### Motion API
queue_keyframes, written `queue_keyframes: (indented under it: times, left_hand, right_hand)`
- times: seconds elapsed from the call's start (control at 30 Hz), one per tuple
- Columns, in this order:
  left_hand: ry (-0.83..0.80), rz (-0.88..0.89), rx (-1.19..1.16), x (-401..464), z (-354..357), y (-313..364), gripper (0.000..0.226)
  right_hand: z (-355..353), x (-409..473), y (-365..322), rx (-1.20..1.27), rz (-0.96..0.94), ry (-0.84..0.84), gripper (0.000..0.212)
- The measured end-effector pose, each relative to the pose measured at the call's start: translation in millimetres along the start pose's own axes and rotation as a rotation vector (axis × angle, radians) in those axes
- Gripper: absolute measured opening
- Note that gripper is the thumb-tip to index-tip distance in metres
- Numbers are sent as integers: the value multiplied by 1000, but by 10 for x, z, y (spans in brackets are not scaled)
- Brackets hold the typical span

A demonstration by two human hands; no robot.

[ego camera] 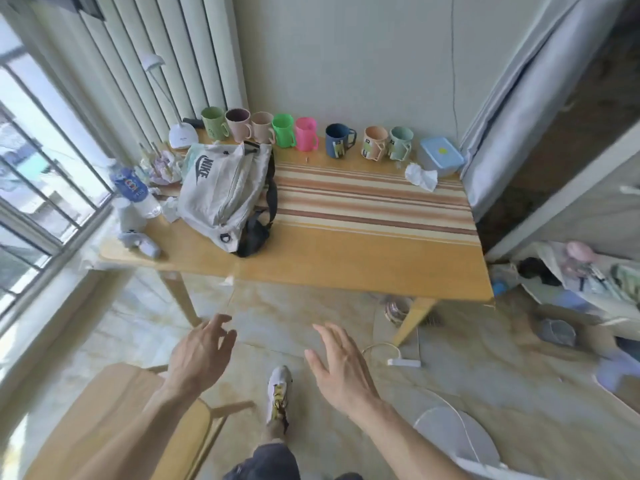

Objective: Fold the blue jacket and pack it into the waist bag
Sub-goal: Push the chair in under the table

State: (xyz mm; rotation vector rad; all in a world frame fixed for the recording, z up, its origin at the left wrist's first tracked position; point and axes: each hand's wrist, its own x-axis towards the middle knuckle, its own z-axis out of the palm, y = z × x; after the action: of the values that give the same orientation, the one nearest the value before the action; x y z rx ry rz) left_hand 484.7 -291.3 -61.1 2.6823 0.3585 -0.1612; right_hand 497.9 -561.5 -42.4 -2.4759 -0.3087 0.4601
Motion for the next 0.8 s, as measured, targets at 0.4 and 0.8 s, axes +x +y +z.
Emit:
queue_keyframes:
  times: [0.4, 0.8]
  left_hand:
    - [-24, -245, 141, -2040, -633, -729, 35]
    - [80, -464, 263, -3516, -1355, -2301, 33]
  right_hand:
    - [937, -1480, -672, 252, -55, -98, 69]
    - [2222, -2123, -2219, 227, -284, -412, 43]
